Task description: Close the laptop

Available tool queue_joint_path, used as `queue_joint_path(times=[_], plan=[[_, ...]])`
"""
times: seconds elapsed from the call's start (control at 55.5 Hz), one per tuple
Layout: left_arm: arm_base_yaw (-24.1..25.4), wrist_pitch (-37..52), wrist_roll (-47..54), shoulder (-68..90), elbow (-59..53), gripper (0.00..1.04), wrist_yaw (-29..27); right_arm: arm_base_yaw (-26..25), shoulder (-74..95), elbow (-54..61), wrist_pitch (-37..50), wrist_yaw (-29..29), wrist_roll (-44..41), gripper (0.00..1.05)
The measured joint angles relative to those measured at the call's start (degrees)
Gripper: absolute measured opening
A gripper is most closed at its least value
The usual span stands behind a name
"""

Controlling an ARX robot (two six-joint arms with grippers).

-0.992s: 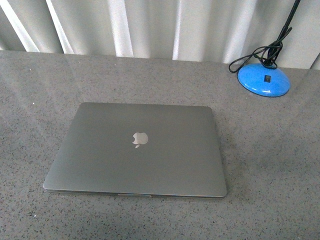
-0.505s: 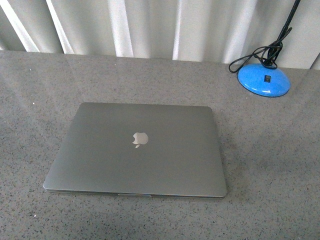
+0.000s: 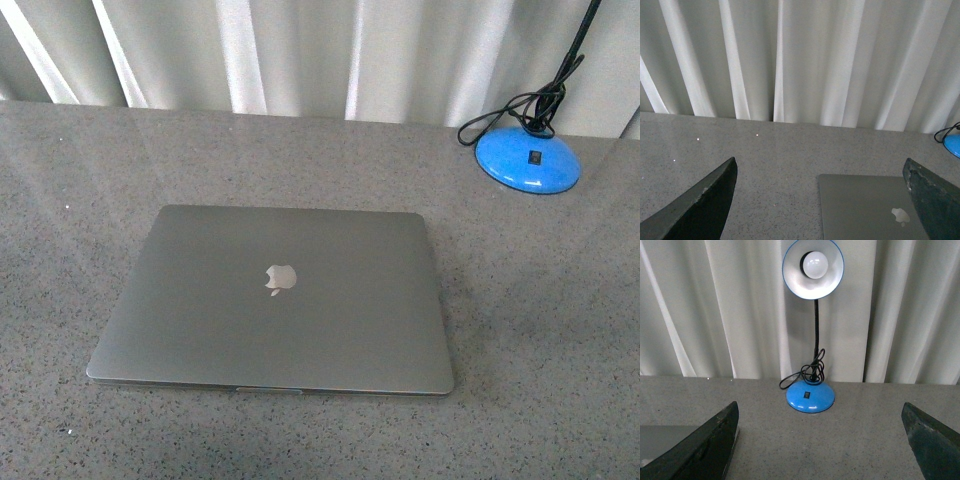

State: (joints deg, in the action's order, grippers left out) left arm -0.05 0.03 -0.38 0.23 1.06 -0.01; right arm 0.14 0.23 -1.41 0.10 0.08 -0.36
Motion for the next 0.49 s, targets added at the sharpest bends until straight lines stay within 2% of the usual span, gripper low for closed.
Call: queue_joint_path(times=[0.487], plan=[[0.0, 0.0, 0.0, 0.0, 0.0, 0.98, 0.0, 0.0, 0.0, 0.0, 0.0, 0.0, 0.0, 0.95]])
